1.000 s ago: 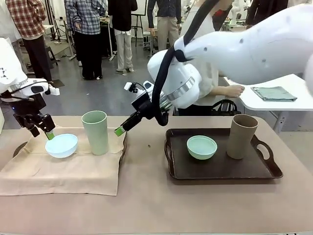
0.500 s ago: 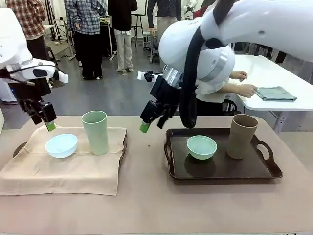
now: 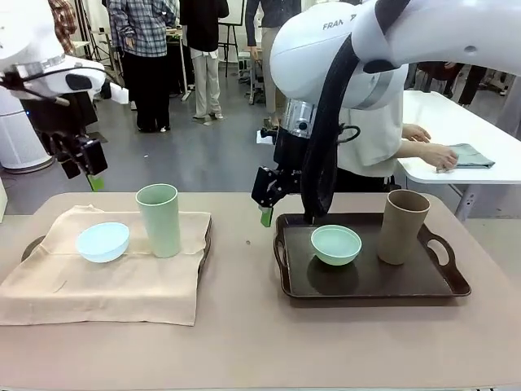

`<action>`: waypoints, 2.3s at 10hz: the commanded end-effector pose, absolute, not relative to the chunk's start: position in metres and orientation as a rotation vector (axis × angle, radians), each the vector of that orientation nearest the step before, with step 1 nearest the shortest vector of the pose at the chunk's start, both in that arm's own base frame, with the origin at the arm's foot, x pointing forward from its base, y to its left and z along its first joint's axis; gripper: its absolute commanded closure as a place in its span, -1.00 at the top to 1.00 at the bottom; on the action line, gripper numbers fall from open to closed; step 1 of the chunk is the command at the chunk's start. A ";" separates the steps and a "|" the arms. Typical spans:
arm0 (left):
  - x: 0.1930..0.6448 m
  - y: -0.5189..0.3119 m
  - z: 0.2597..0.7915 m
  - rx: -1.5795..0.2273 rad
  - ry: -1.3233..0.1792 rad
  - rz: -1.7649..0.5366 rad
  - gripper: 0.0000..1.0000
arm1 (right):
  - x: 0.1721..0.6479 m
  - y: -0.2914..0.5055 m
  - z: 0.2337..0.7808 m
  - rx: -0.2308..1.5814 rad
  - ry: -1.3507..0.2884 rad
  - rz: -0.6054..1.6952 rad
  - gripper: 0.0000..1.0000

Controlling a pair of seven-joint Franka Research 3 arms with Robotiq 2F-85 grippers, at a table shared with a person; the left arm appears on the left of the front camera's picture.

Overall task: Set up a tray with a mat and arrange the tableware.
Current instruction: Place the Picnic Bowl and Reusable plastic cup back onto the Handle tray in front of the human's position, then pick up the Picnic Bowl and Reusable plastic cup from the Handle tray in front of the human's position and hold them in the air.

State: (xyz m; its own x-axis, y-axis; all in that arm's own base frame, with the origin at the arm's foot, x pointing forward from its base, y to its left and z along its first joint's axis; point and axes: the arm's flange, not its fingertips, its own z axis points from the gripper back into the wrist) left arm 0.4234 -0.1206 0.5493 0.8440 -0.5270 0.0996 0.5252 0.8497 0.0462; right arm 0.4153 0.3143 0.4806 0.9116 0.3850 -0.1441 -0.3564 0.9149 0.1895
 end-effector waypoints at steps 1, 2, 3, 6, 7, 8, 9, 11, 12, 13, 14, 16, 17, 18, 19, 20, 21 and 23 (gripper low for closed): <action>0.425 -0.126 0.552 0.035 -0.068 -0.510 0.50 | 0.429 0.324 0.490 0.056 0.177 0.331 1.00; 0.423 -0.121 0.549 0.017 -0.110 -0.555 0.50 | 0.415 0.314 0.481 0.161 0.181 0.384 1.00; 0.423 -0.121 0.549 0.017 -0.110 -0.555 0.50 | 0.415 0.314 0.481 0.161 0.181 0.384 1.00; 0.423 -0.121 0.549 0.017 -0.110 -0.555 0.50 | 0.415 0.314 0.481 0.161 0.181 0.384 1.00; 0.423 -0.121 0.549 0.017 -0.110 -0.555 0.50 | 0.415 0.314 0.481 0.161 0.181 0.384 1.00; 0.423 -0.121 0.549 0.017 -0.110 -0.555 0.50 | 0.415 0.314 0.481 0.161 0.181 0.384 1.00; 0.423 -0.121 0.549 0.017 -0.110 -0.555 0.50 | 0.415 0.314 0.481 0.161 0.181 0.384 1.00; 0.423 -0.121 0.549 0.017 -0.110 -0.555 0.50 | 0.415 0.314 0.481 0.161 0.181 0.384 1.00; 0.423 -0.121 0.549 0.017 -0.110 -0.555 0.50 | 0.415 0.314 0.481 0.161 0.181 0.384 1.00; 0.423 -0.121 0.549 0.017 -0.110 -0.555 0.50 | 0.415 0.314 0.481 0.161 0.181 0.384 1.00; 0.423 -0.121 0.549 0.017 -0.110 -0.555 0.50 | 0.415 0.314 0.481 0.161 0.181 0.384 1.00; 0.423 -0.122 0.552 0.015 -0.097 -0.536 0.51 | 0.419 0.317 0.485 0.133 0.179 0.368 1.00; 0.416 -0.113 0.569 -0.066 -0.094 -0.522 0.51 | 0.404 0.296 0.494 0.094 0.182 0.326 1.00; 0.411 -0.098 0.574 -0.128 -0.037 -0.416 0.51 | 0.392 0.263 0.496 0.093 0.179 0.246 1.00; 0.403 -0.089 0.575 -0.171 -0.002 -0.382 0.51 | 0.380 0.230 0.489 0.124 0.190 0.170 1.00; 0.397 -0.076 0.577 -0.197 0.000 -0.353 0.51 | 0.366 0.200 0.482 0.170 0.198 0.117 1.00; 0.400 -0.059 0.574 -0.220 0.002 -0.314 0.51 | 0.347 0.168 0.483 0.216 0.182 0.071 1.00; 0.414 -0.030 0.565 -0.335 -0.001 -0.289 0.90 | 0.321 0.100 0.496 0.399 0.087 0.075 1.00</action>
